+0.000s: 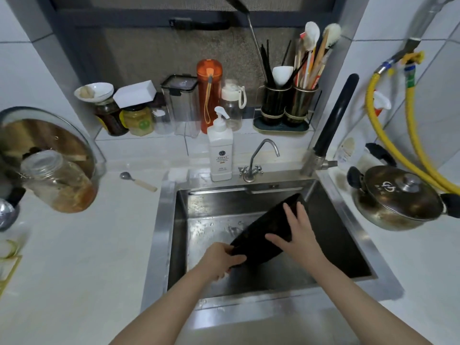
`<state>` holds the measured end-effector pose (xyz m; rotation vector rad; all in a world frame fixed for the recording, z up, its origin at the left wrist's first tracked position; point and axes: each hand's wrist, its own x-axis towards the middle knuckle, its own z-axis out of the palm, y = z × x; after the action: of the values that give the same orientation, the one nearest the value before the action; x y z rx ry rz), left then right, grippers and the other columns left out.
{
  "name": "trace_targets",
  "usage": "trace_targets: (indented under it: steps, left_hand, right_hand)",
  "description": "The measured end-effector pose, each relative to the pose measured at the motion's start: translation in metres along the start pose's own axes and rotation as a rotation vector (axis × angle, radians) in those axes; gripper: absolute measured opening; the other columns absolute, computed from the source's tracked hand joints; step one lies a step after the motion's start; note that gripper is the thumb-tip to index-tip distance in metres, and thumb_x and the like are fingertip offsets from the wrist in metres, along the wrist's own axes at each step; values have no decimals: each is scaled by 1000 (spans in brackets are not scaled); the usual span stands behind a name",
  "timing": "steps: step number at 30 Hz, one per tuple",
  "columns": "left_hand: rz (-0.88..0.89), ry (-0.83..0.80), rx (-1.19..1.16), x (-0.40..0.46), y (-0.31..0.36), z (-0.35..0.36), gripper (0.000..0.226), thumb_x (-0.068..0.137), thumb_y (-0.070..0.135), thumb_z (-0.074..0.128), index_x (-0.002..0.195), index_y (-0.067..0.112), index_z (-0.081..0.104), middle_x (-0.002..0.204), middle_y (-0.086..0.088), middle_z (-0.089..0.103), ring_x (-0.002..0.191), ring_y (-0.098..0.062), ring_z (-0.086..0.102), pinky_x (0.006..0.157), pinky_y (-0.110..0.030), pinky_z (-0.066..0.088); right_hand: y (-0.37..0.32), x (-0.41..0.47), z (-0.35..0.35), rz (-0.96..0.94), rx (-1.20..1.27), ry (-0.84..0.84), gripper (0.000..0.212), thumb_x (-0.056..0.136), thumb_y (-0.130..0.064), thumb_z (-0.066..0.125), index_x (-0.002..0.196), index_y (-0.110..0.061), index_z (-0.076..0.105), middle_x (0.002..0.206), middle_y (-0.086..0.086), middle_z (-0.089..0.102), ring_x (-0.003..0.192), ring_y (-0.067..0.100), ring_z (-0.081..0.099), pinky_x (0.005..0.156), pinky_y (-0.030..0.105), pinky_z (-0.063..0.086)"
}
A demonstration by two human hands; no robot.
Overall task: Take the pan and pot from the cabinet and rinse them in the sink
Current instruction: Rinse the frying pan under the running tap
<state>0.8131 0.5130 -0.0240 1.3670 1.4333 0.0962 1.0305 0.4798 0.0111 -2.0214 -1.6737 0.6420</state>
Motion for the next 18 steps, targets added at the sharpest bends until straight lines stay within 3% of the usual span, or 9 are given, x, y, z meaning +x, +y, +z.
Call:
trace_targets:
  steps: [6, 12, 18]
  left_hand:
    - [21, -135, -42, -5, 9, -3, 29, 81, 34, 71, 106, 22, 65, 61, -2, 55, 38, -10, 39, 39, -21, 32]
    - [47, -158, -124, -13, 19, -13, 41, 79, 43, 71, 96, 6, 71, 56, -4, 54, 39, -15, 41, 41, -23, 33]
    - [48, -196, -19, -22, 22, -16, 52, 81, 46, 66, 104, -1, 66, 58, -8, 56, 42, -18, 47, 42, -22, 39]
  right_hand:
    - [-24, 12, -6, -12, -236, 99, 93, 80, -62, 55, 151, -21, 11, 160, 9, 4, 148, 21, -2, 119, 46, 8]
    - [-45, 29, -20, -79, -423, 89, 92, 80, -70, 45, 150, -22, 11, 160, 5, 6, 148, 21, -4, 117, 53, 3]
    - [-54, 35, -23, -78, -483, -2, 91, 80, -72, 43, 150, -23, 13, 159, 8, 11, 148, 25, -5, 117, 54, -2]
